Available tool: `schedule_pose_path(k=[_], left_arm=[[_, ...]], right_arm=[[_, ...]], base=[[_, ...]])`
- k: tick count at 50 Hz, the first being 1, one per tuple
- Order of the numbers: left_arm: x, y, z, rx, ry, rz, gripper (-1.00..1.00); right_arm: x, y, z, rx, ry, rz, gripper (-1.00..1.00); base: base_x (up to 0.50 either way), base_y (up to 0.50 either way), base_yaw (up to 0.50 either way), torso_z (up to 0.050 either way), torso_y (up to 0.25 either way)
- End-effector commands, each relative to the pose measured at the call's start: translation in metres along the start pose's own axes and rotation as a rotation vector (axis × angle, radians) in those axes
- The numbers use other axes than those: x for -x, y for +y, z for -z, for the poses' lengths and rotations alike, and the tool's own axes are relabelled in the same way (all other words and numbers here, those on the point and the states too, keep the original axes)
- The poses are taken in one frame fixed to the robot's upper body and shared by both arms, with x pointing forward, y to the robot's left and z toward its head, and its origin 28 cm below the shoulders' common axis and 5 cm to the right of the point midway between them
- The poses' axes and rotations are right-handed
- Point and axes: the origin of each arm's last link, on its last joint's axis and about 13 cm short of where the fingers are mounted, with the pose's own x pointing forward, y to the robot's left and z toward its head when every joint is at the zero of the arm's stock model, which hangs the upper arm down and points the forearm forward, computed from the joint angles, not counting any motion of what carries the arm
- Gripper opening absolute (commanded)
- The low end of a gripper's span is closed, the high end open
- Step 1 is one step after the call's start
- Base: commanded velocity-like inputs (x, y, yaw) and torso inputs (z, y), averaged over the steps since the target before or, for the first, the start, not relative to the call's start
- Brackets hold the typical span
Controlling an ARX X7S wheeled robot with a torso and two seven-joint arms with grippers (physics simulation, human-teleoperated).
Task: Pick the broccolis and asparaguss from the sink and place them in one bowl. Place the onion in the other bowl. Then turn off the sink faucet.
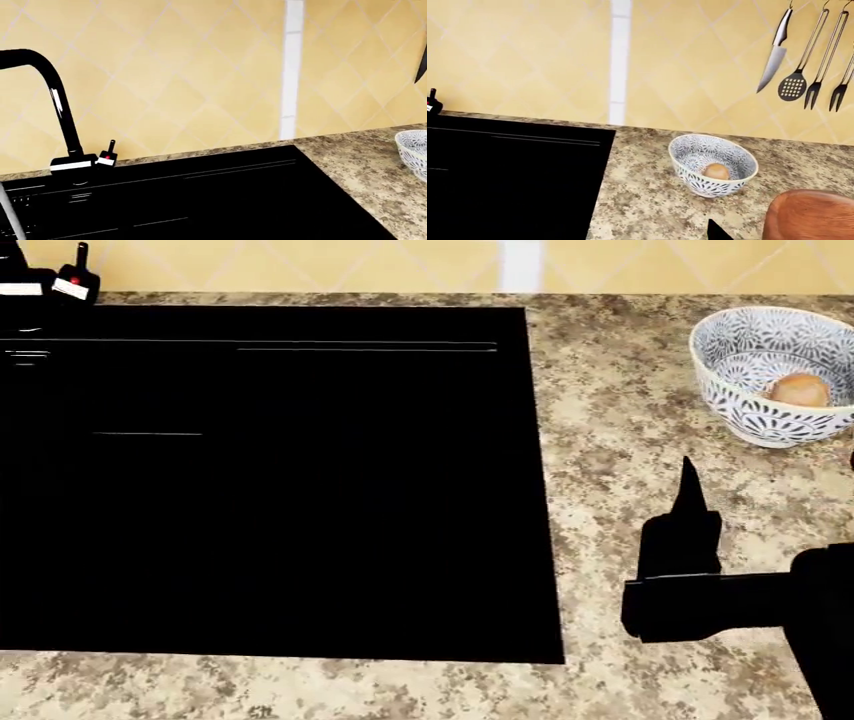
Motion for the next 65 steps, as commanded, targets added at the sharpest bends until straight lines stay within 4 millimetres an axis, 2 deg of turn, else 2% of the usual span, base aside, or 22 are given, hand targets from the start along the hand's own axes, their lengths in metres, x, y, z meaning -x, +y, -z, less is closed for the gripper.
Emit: schedule_pose_path(k=[1, 20, 49, 65], left_arm=[[0.0004, -0.0008, 0.0006, 0.004, -0.002, 0.011, 1.00], [-0.0001, 0.0028, -0.0001, -0.001, -0.012, -0.010, 1.00], [0.0031, 0.0012, 0.0016, -0.005, -0.022, -0.026, 1.00], [0.0047, 0.0033, 0.0041, -0.019, -0.021, -0.040, 1.00]], right_arm=[[-0.0025, 0.0010, 0.0029, -0.010, -0.008, -0.003, 1.00], [-0.0098, 0.0047, 0.0126, -0.019, 0.014, -0.020, 1.00], [-0.0093, 0.0035, 0.0122, -0.022, 0.001, -0.019, 1.00], [-0.0112, 0.0057, 0.0112, -0.023, -0.024, -0.030, 1.00]], base=[[-0.02, 0.50, 0.00, 0.000, 0.000], [-0.01, 0.50, 0.00, 0.000, 0.000], [-0.01, 0.50, 0.00, 0.000, 0.000], [0.00, 0.09, 0.00, 0.000, 0.000]])
